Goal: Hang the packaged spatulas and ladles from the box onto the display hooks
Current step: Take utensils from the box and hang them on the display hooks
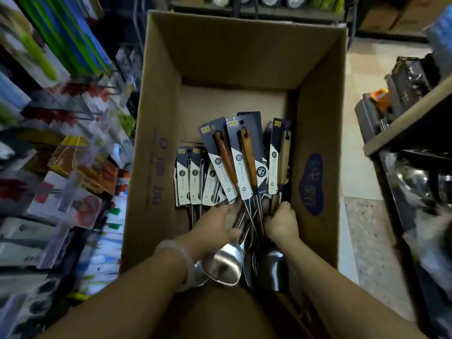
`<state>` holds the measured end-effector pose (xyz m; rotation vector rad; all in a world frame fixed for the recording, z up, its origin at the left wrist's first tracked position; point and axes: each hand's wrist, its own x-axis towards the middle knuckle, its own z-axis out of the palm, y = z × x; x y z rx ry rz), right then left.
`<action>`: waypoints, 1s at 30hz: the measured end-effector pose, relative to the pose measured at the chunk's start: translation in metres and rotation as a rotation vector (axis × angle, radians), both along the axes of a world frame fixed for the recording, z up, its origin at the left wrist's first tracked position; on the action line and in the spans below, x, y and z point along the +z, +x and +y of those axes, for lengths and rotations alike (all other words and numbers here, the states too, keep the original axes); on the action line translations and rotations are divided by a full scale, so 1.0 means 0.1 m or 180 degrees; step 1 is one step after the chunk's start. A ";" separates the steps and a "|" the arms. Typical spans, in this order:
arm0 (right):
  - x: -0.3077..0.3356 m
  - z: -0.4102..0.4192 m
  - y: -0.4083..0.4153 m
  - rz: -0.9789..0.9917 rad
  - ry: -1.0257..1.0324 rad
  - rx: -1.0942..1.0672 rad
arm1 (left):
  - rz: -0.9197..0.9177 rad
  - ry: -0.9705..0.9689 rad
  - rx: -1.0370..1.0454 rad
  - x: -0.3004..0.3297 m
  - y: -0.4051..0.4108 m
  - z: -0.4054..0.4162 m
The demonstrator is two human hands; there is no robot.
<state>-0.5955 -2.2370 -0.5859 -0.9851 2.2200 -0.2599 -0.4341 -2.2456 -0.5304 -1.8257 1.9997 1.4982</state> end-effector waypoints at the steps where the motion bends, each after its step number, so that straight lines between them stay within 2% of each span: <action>1: -0.02 0.00 0.01 0.0093 -0.0026 -0.0034 | 0.0002 0.0003 -0.0030 -0.01 0.00 -0.01; 4: -0.13 -0.03 0.02 0.0255 0.0044 -0.0109 | 0.0030 0.0052 -0.0071 -0.04 -0.01 -0.04; 7: -0.25 -0.07 -0.03 0.0059 0.0482 -0.0264 | 0.0076 0.0067 -0.0114 -0.04 0.00 -0.04; 9: -0.27 -0.06 -0.08 -0.0030 0.0485 -0.0328 | 0.0098 0.0081 -0.0135 -0.04 0.02 -0.05; 13: -0.19 -0.01 -0.07 -0.0038 0.0179 -0.0102 | 0.0115 0.0058 -0.0068 -0.01 0.07 -0.06; 19: 0.11 0.13 -0.08 -0.0044 -0.0363 0.0181 | 0.0557 -0.0005 0.0213 0.15 -0.01 -0.08; 25: 0.48 0.03 -0.08 -0.0254 -0.1226 -0.0017 | 0.0603 -0.0034 0.0404 0.21 -0.09 -0.08; 30: 0.71 -0.11 -0.05 -0.0277 -0.1531 0.0110 | 0.0794 -0.0003 0.0540 0.22 -0.06 -0.12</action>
